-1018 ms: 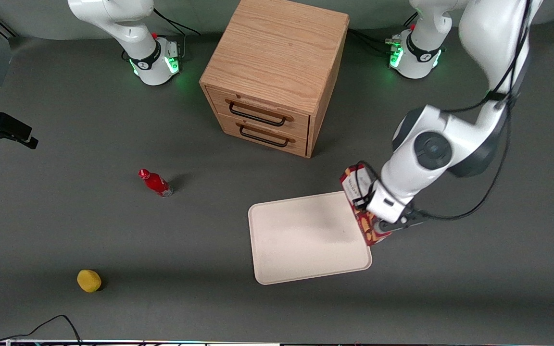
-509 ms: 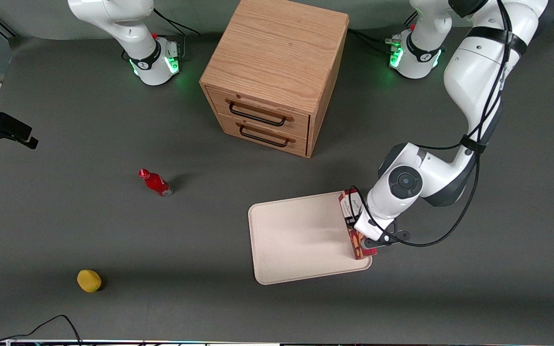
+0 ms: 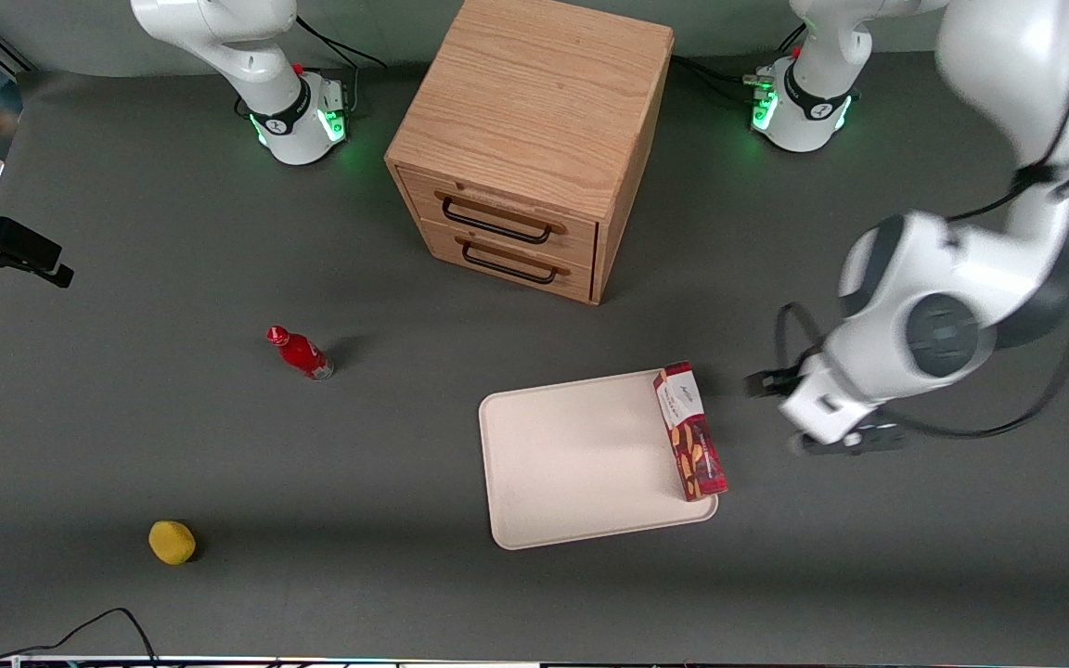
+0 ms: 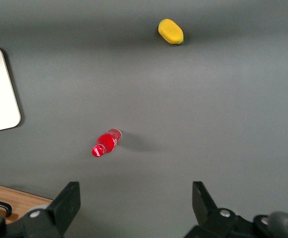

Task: Place red cookie box on tray
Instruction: 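Open the left gripper and lift it away from the box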

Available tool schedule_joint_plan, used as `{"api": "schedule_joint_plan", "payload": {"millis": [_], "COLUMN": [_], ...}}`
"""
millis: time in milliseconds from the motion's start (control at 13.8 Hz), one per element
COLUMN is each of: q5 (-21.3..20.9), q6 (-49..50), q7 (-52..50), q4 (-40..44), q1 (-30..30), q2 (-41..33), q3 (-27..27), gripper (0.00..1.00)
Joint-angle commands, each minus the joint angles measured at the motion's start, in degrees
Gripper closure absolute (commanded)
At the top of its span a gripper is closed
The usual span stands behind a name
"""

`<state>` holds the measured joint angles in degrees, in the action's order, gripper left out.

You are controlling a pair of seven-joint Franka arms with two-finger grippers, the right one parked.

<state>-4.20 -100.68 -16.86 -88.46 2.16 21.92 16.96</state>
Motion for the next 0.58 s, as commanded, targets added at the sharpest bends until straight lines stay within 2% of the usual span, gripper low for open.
{"api": "schedule_joint_plan", "payload": {"millis": [0, 145, 291, 509], "q5": [3.49, 3.67, 3.67, 4.02], "q6": [10.46, 14.79, 15.42, 18.93], "q7": [11.39, 17.62, 20.45, 21.08], "q4": [-3.2, -6.96, -11.81, -4.91], "q1": [-0.32, -0.32, -0.32, -0.49], "q2": [-10.9, -17.84, -24.62, -21.77], "q3": [-7.79, -12.28, -14.49, -14.58], "gripper": [0.0, 0.0, 0.0, 0.0]}}
